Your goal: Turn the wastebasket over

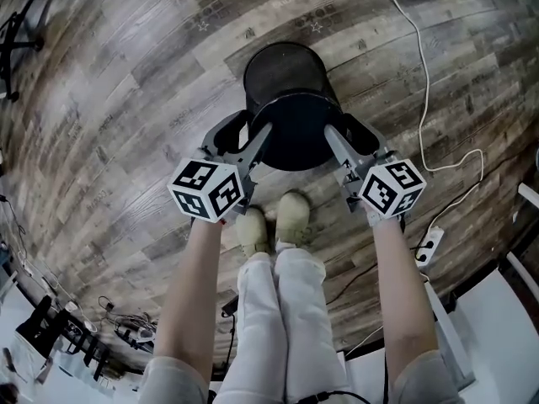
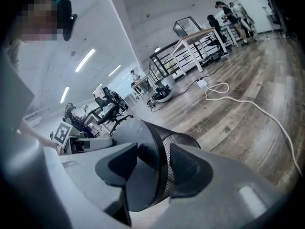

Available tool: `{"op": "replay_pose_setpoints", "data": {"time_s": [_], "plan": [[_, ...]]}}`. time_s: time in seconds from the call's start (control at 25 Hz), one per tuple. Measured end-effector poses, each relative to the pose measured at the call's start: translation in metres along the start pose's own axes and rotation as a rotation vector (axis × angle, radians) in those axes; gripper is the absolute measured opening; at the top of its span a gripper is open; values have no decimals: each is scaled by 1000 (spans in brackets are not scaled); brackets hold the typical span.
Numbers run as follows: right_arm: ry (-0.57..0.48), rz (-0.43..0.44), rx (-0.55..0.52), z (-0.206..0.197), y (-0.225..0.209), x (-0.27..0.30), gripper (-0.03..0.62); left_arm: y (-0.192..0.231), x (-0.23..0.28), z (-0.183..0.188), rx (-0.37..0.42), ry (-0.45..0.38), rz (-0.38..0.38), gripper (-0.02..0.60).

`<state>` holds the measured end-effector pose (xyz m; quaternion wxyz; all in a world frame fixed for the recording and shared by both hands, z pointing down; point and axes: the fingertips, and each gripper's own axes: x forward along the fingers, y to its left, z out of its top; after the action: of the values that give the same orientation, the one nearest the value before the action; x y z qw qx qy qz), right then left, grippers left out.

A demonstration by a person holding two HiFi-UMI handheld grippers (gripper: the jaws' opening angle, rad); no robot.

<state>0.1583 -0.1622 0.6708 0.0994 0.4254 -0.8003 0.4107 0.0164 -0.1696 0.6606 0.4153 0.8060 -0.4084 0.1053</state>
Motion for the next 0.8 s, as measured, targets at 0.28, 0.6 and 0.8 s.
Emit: {"op": "replay_pose_setpoints", "data": {"time_s": [0.28, 0.6, 0.8], "plan": [[59, 20, -36, -63, 23, -41, 206, -20, -41, -58, 84, 107, -98, 223], [147, 36, -86, -118, 43, -63, 206, -24, -74, -118, 95, 256, -145, 227], [209, 36, -101, -166, 52, -63, 213, -10, -90, -169, 123, 380, -127, 225]]}}
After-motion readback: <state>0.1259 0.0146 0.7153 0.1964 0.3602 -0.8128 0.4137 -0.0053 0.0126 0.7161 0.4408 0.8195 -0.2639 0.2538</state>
